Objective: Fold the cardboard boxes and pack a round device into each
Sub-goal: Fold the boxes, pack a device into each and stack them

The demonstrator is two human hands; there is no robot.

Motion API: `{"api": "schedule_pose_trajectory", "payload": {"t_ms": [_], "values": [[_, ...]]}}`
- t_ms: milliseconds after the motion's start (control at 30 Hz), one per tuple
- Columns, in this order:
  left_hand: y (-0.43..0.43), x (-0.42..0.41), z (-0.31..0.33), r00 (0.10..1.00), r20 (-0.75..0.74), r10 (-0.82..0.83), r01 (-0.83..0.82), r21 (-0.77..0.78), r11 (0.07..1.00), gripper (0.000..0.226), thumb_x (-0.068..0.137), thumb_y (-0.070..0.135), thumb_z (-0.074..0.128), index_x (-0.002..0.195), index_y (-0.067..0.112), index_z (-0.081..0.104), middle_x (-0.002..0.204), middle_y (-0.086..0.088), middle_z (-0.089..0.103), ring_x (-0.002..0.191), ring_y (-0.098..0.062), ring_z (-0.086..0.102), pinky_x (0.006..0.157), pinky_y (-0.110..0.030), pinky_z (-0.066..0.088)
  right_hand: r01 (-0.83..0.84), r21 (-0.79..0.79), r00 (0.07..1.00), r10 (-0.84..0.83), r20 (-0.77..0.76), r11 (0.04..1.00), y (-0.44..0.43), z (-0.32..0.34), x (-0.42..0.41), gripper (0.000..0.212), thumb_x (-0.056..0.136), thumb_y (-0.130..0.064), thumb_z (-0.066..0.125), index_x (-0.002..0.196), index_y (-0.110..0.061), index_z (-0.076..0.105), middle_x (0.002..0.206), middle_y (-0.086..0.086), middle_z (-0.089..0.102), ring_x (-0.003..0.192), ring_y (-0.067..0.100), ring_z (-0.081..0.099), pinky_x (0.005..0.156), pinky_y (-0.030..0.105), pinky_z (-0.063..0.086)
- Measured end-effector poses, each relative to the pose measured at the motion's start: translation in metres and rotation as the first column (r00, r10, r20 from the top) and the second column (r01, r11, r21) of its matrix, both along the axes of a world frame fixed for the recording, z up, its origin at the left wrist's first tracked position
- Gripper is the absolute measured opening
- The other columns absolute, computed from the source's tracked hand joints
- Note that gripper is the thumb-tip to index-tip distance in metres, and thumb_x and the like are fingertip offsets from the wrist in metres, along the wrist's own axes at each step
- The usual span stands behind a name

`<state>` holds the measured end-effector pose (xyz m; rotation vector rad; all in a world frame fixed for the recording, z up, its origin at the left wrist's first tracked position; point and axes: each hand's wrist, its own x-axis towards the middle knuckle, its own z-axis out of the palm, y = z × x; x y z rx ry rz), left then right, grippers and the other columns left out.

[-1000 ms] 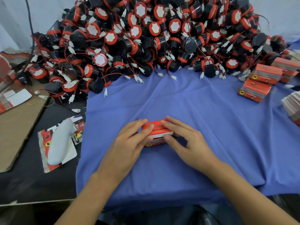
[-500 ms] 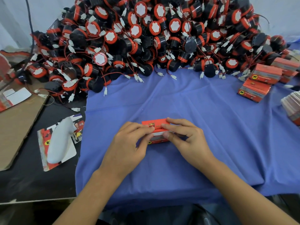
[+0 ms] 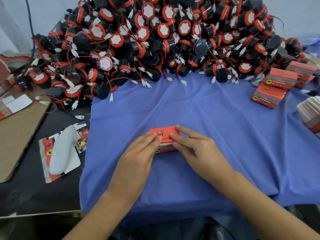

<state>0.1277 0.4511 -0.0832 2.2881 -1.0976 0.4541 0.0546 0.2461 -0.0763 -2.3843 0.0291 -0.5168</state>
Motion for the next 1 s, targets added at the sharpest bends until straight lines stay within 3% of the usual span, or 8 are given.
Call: {"api": "schedule_pose_trajectory", "payload": {"t_ms": [67, 167, 300, 400, 500, 667, 800, 1000], "values": [[-0.003, -0.004, 0.000, 0.999, 0.049, 0.022, -0.023, 0.029, 0.999, 0.049, 0.088, -0.008, 0.073, 0.135, 0.005, 0.066, 0.133, -0.010, 0.065, 0.127, -0.030, 0.059, 0.109, -0.032, 0.043, 0.037, -0.050, 0.999, -0.035, 0.038, 0.998, 0.005, 0.000, -0.002, 0.034, 0.100, -0.033, 0.059, 0.130, -0.024, 0.072, 0.149, 0.002, 0.057, 0.123, 0.017, 0.066, 0.098, 0.038, 0.057], [-0.006, -0.011, -0.001, 0.987, 0.151, 0.053, -0.062, 0.054, 0.997, 0.054, 0.080, -0.012, 0.080, 0.131, -0.002, 0.066, 0.109, -0.014, 0.062, 0.103, -0.030, 0.057, 0.081, -0.040, 0.057, 0.075, -0.112, 0.993, -0.064, 0.097, 0.991, 0.012, -0.003, -0.003, 0.030, 0.099, -0.019, 0.066, 0.128, -0.014, 0.073, 0.145, 0.007, 0.061, 0.111, 0.024, 0.072, 0.083, 0.045, 0.062], [-0.004, -0.013, -0.003, 0.986, 0.155, 0.061, -0.073, 0.077, 0.994, 0.059, 0.077, -0.014, 0.080, 0.133, -0.003, 0.065, 0.101, -0.013, 0.060, 0.093, -0.030, 0.057, 0.067, -0.044, 0.058, 0.104, -0.112, 0.986, -0.087, 0.145, 0.988, 0.015, -0.010, -0.005, 0.033, 0.098, -0.014, 0.069, 0.131, -0.015, 0.071, 0.148, 0.006, 0.058, 0.122, 0.022, 0.067, 0.092, 0.043, 0.060], [-0.008, -0.017, -0.003, 0.996, 0.044, 0.079, -0.077, -0.048, 0.996, 0.042, 0.088, -0.006, 0.075, 0.129, 0.001, 0.069, 0.110, -0.010, 0.060, 0.096, -0.025, 0.061, 0.078, -0.040, 0.057, 0.096, -0.030, 0.985, -0.090, 0.144, 0.995, 0.015, -0.015, -0.005, 0.034, 0.099, -0.015, 0.068, 0.133, -0.020, 0.070, 0.151, 0.002, 0.056, 0.129, 0.013, 0.061, 0.101, 0.034, 0.055], [-0.015, -0.020, 0.000, 0.973, -0.207, 0.107, -0.165, -0.285, 0.944, 0.023, 0.095, 0.009, 0.071, 0.117, 0.013, 0.077, 0.116, -0.001, 0.055, 0.102, -0.004, 0.060, 0.089, -0.021, 0.051, 0.073, 0.030, 0.985, -0.076, 0.157, 0.997, 0.013, -0.017, -0.003, 0.032, 0.099, -0.016, 0.068, 0.130, -0.020, 0.072, 0.132, 0.003, 0.069, 0.132, -0.001, 0.054, 0.096, 0.030, 0.055], [-0.034, -0.016, 0.007, 0.766, -0.642, -0.023, -0.399, -0.504, 0.766, 0.031, 0.093, 0.014, 0.076, 0.113, 0.035, 0.067, 0.105, 0.015, 0.071, 0.098, 0.006, 0.068, 0.079, -0.005, 0.049, 0.104, 0.220, 0.987, -0.127, 0.094, 0.970, 0.009, -0.014, -0.002, 0.042, 0.098, -0.017, 0.069, 0.138, -0.028, 0.065, 0.131, -0.012, 0.065, 0.115, -0.001, 0.064, 0.083, 0.006, 0.048], [-0.065, -0.006, 0.011, 0.699, -0.711, -0.075, -0.458, -0.526, 0.717, 0.020, 0.094, 0.014, 0.075, 0.112, 0.021, 0.069, 0.105, 0.011, 0.074, 0.099, 0.004, 0.069, 0.091, -0.018, 0.054, 0.198, 0.563, 0.970, -0.244, 0.006, 0.802, 0.000, -0.007, 0.000, 0.052, 0.100, -0.013, 0.065, 0.147, -0.032, 0.053, 0.128, -0.030, 0.063, 0.116, -0.010, 0.062, 0.082, 0.007, 0.049], [-0.147, 0.006, 0.030, 0.682, -0.681, -0.265, -0.273, -0.574, 0.772, 0.036, 0.098, -0.001, 0.058, 0.130, 0.014, 0.067, 0.119, 0.014, 0.070, 0.112, 0.008, 0.063, 0.091, -0.006, 0.046, 0.317, 0.672, 0.880, -0.472, 0.055, 0.669, -0.046, 0.015, 0.002, 0.055, 0.093, 0.009, 0.056, 0.114, -0.041, 0.064, 0.113, -0.023, 0.073, 0.116, -0.002, 0.065, 0.101, 0.021, 0.052]]}}
